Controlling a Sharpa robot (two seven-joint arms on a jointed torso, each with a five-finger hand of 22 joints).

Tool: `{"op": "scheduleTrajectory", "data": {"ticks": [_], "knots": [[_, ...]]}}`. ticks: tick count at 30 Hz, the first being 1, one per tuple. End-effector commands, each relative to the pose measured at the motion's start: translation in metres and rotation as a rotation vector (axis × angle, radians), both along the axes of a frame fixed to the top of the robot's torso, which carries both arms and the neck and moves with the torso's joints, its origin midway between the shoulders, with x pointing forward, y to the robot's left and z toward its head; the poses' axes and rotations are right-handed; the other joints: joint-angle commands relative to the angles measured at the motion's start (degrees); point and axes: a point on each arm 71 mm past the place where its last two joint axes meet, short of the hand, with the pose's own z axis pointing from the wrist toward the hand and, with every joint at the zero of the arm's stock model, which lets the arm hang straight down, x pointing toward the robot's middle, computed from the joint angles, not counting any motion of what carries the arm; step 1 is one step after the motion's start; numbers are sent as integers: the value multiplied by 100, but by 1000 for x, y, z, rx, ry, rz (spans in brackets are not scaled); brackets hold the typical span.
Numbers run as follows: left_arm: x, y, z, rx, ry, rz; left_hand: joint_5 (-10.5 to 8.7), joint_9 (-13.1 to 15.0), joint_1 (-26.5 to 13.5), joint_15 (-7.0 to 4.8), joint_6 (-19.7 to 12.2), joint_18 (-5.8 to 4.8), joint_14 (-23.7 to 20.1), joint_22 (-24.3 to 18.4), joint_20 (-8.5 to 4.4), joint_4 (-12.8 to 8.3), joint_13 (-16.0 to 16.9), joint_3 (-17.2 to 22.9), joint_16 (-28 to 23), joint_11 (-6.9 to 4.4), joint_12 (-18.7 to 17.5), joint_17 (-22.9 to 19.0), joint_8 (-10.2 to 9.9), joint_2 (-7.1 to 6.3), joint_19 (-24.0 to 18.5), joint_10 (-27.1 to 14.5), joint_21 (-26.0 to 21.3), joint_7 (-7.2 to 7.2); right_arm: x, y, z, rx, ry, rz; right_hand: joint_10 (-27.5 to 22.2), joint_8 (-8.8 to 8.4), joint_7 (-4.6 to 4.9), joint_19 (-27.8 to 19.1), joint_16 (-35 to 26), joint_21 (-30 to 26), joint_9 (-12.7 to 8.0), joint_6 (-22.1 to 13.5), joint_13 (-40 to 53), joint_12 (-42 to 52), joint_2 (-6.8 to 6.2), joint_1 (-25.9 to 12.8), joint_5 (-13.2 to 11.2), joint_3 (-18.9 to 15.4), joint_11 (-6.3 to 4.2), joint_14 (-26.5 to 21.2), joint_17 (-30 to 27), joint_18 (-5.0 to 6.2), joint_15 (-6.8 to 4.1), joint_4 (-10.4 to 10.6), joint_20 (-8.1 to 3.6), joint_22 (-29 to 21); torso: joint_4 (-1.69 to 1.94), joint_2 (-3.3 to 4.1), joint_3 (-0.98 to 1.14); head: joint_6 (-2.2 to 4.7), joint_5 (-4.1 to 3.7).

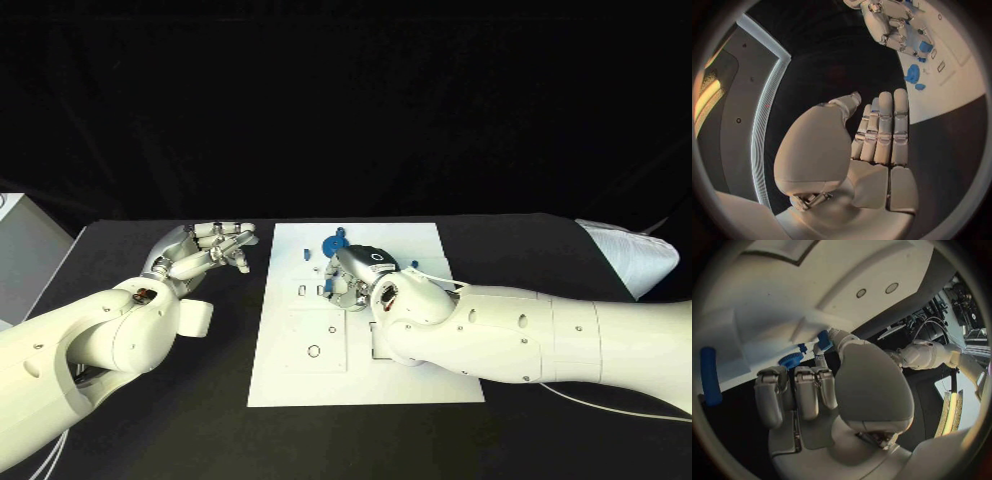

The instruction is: Assemble the parts on the task board

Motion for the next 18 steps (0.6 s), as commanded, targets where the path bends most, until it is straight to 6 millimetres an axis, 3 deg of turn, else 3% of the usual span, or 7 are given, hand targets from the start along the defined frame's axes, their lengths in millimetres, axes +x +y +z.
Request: {"op": "scheduleTrajectory", "data": {"ticks": [1,4,9,18], "knots": [[-1,-2,1,-5,-5,-19,-2,5,-47,0,14,83,-46,5,-7,2,5,-19,29,-8,20,7,39,4,-41,-21,20,-18,-1,2,0,-8,-13,20,600,-29,15,559,36,-42,-10,-55,1509,12,-65,-1,-63,-56,37,598,1509,-60,46,14,46,1438,1,3,0,-2,-2],[-1,-2,1,-5,-5,-19,-2,5,-46,0,8,83,-47,6,-8,-1,5,-19,31,-7,21,6,39,3,-43,-26,22,-16,-1,2,1,-2,-18,17,582,-56,28,558,35,-42,-27,-101,1491,-13,-77,-5,-141,-128,50,597,1504,-60,59,40,62,1437,1,1,1,-2,-4],[-1,-2,1,-4,-4,-20,-2,5,-46,0,6,84,-44,7,-8,-1,5,-19,33,-6,21,7,38,3,-42,-29,24,-15,-1,1,1,9,-25,8,506,-98,41,550,36,-60,-66,-154,1417,-117,-21,-99,-644,-426,67,598,1509,-55,77,123,87,1425,1,3,2,-4,-4],[0,-3,0,8,-1,-24,-2,6,-72,6,-58,82,20,27,-9,-4,1,-33,98,15,19,23,23,-17,-23,-91,68,15,-6,-1,5,48,-52,17,471,-134,55,548,36,-65,-107,-195,1384,-163,-14,-284,-889,-810,81,598,1508,-54,90,142,99,1422,6,-3,-1,-10,7]]}}
